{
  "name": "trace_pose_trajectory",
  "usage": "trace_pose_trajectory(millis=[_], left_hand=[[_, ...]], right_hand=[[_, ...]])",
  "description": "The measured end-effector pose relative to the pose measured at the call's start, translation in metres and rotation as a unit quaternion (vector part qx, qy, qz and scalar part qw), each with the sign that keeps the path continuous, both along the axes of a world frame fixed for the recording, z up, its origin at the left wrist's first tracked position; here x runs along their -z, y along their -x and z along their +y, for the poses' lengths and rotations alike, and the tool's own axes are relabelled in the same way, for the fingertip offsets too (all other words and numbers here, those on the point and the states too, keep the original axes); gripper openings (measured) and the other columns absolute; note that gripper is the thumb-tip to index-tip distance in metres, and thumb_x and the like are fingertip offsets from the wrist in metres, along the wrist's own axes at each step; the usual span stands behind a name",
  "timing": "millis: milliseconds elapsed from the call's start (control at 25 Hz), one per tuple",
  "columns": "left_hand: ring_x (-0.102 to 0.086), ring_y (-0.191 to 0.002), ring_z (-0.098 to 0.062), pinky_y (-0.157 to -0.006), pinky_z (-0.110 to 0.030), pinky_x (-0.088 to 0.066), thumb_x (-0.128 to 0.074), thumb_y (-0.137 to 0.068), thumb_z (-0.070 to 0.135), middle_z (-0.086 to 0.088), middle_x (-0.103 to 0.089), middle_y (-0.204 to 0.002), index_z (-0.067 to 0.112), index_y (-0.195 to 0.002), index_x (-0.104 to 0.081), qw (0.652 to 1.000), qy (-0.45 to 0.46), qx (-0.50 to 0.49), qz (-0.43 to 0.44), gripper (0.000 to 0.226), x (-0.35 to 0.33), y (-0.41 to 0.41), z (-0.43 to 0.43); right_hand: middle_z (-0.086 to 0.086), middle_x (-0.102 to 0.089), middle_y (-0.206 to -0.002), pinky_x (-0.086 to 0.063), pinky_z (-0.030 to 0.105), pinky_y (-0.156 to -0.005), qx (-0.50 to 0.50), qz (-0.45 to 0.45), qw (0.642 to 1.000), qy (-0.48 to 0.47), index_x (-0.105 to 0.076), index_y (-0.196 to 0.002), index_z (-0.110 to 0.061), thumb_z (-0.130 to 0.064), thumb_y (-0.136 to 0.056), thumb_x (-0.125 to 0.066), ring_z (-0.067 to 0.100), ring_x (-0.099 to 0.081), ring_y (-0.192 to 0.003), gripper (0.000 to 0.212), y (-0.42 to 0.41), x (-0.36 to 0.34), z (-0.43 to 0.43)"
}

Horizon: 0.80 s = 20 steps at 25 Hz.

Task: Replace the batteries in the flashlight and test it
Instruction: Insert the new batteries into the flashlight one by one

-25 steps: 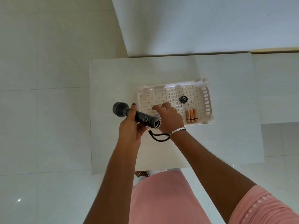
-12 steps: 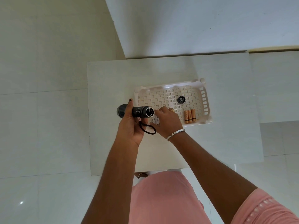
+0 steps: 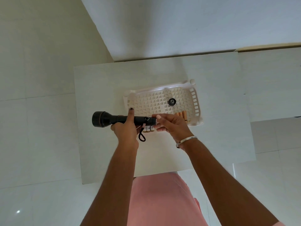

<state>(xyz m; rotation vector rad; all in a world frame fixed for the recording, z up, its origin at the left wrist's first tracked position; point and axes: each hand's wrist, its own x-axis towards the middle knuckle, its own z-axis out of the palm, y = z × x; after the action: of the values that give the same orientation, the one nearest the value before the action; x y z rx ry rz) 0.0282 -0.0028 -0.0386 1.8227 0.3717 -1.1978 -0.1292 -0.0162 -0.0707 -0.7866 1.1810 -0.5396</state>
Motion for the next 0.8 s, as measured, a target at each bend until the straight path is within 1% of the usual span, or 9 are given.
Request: trace_pose_trajectory(millis=[80,160,240,360,440,520,600,720,800], left_hand=[[-0.070,-0.094,-0.029,-0.066,-0.035,-0.061,-0.075,-0.082,0.024,-0.016,-0.063,-0.117,0.008,-0.130,-0.034,1.000,-0.009,0.009,-0.011,0.065,0.002,0.009,-0.003],[-0.070,-0.096,-0.030,-0.074,-0.040,-0.062,-0.075,-0.083,0.024,-0.017,-0.063,-0.119,0.006,-0.132,-0.034,1.000,-0.016,0.009,-0.011,0.066,0.005,0.016,-0.006],[-0.071,-0.094,-0.030,-0.076,-0.041,-0.062,-0.074,-0.083,0.025,-0.016,-0.064,-0.119,0.006,-0.131,-0.035,0.999,-0.027,0.015,-0.023,0.065,0.008,0.020,-0.008],[-0.070,-0.088,-0.026,-0.059,-0.030,-0.060,-0.074,-0.084,0.025,-0.013,-0.060,-0.116,0.011,-0.130,-0.031,0.998,-0.030,0.019,-0.047,0.065,0.011,0.026,-0.011],[-0.067,-0.082,-0.021,-0.052,-0.026,-0.057,-0.073,-0.084,0.026,-0.011,-0.057,-0.114,0.013,-0.129,-0.029,0.998,-0.033,0.021,-0.055,0.064,0.013,0.031,-0.012],[-0.066,-0.087,-0.023,-0.058,-0.029,-0.058,-0.072,-0.084,0.026,-0.010,-0.055,-0.116,0.013,-0.131,-0.028,0.998,-0.038,0.017,-0.053,0.066,0.013,0.036,-0.015],[-0.066,-0.097,-0.028,-0.068,-0.037,-0.061,-0.072,-0.085,0.025,-0.012,-0.055,-0.121,0.013,-0.132,-0.027,0.998,-0.037,0.022,-0.053,0.067,0.014,0.041,-0.017],[-0.067,-0.103,-0.032,-0.080,-0.046,-0.060,-0.071,-0.087,0.022,-0.015,-0.056,-0.128,0.014,-0.128,-0.027,0.997,-0.024,0.044,-0.051,0.061,0.016,0.046,-0.019],[-0.069,-0.101,-0.032,-0.081,-0.047,-0.060,-0.069,-0.088,0.019,-0.016,-0.058,-0.128,0.016,-0.124,-0.027,0.998,-0.010,0.050,-0.031,0.055,0.018,0.045,-0.020]], right_hand=[[0.005,-0.076,-0.091,-0.058,0.029,-0.076,0.012,-0.029,0.999,-0.042,-0.073,-0.104,-0.014,-0.019,-0.088,-0.065,0.018,-0.071,-0.082,0.019,0.009,0.002,0.001],[0.006,-0.077,-0.089,-0.057,0.028,-0.075,0.021,-0.074,0.994,-0.081,-0.074,-0.102,-0.014,-0.018,-0.079,-0.070,0.019,-0.071,-0.082,0.023,0.016,0.004,-0.002],[0.006,-0.077,-0.085,-0.057,0.026,-0.072,0.009,-0.070,0.995,-0.075,-0.075,-0.098,-0.015,-0.016,-0.072,-0.074,0.019,-0.072,-0.079,0.025,0.020,0.006,-0.005],[0.005,-0.076,-0.079,-0.056,0.020,-0.069,-0.009,-0.017,0.999,-0.041,-0.075,-0.096,-0.012,-0.004,-0.077,-0.074,0.016,-0.072,-0.072,0.021,0.026,0.008,-0.011],[0.007,-0.075,-0.084,-0.056,0.019,-0.069,-0.030,0.019,0.999,0.002,-0.073,-0.098,-0.008,0.001,-0.079,-0.072,0.012,-0.072,-0.072,0.021,0.029,0.007,-0.014],[0.011,-0.074,-0.090,-0.056,0.017,-0.070,-0.049,0.064,0.994,0.072,-0.071,-0.100,-0.002,0.005,-0.080,-0.070,0.008,-0.071,-0.071,0.021,0.030,0.007,-0.015],[0.015,-0.074,-0.091,-0.057,0.021,-0.074,-0.045,0.104,0.986,0.118,-0.070,-0.099,0.002,0.008,-0.081,-0.068,0.013,-0.071,-0.074,0.020,0.030,0.008,-0.014],[0.019,-0.073,-0.088,-0.059,0.026,-0.074,-0.015,0.121,0.985,0.121,-0.070,-0.098,0.003,0.010,-0.081,-0.066,0.021,-0.070,-0.071,0.019,0.034,0.008,-0.015],[0.018,-0.073,-0.085,-0.059,0.024,-0.069,0.004,0.109,0.988,0.108,-0.070,-0.097,0.004,0.011,-0.080,-0.066,0.016,-0.070,-0.064,0.019,0.038,0.007,-0.017]])
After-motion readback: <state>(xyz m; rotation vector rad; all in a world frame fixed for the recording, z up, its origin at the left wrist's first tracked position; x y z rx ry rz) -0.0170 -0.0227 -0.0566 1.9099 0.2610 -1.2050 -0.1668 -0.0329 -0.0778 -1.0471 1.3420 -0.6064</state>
